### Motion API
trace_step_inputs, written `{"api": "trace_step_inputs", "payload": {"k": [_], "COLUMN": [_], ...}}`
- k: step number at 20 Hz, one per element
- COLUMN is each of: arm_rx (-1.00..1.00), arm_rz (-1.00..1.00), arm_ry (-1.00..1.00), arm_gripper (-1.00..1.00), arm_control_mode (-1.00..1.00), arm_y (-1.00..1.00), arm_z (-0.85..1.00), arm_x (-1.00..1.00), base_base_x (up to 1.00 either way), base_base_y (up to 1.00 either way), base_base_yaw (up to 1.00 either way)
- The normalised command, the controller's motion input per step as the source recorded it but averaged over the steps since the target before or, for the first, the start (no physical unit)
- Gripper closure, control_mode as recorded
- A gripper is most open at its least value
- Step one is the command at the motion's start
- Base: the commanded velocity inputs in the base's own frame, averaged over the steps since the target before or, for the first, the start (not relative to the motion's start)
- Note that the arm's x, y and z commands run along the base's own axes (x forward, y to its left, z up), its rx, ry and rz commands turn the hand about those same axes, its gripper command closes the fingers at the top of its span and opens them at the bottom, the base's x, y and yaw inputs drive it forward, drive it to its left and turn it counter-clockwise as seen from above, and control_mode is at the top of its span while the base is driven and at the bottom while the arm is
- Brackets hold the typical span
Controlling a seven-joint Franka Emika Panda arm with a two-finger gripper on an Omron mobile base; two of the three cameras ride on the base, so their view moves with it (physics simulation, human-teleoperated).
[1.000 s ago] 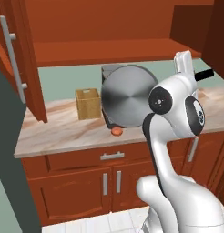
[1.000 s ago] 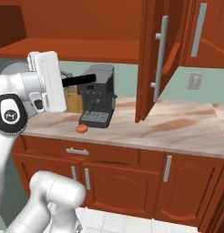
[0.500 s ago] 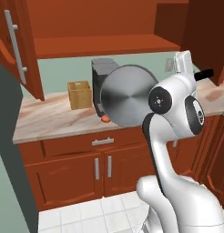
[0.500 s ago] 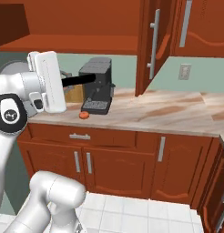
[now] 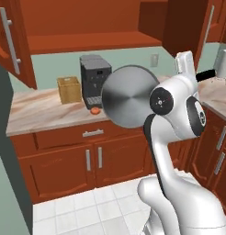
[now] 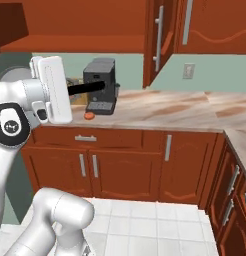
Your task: Pick the pan from the cabinet and place it on the stove. Then turn on the stove burner for the pan.
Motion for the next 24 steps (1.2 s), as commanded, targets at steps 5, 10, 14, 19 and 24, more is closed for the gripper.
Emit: {"api": "trace_step_inputs", "payload": {"k": [5, 10, 14, 19, 24], "arm_rx": [0.0, 0.0, 0.0, 0.0, 0.0], "arm_rz": [0.0, 0.0, 0.0, 0.0, 0.0], "arm_ry": [0.0, 0.0, 0.0, 0.0, 0.0], "arm_gripper": [1.0, 1.0, 1.0, 1.0, 1.0], "arm_control_mode": [1.0, 1.0, 1.0, 1.0, 1.0], "arm_y": [0.0, 0.0, 0.0, 0.0, 0.0], "arm_z": [0.0, 0.0, 0.0, 0.0, 0.0], "arm_x": [0.0, 0.0, 0.0, 0.0, 0.0], "base_base_x": [-0.5, -0.58, -0.63, -0.62, -0.55], "base_base_y": [-0.07, -0.04, -0.04, -0.03, -0.01], "base_base_yaw": [-0.21, -0.21, -0.23, -0.26, -0.27]}}
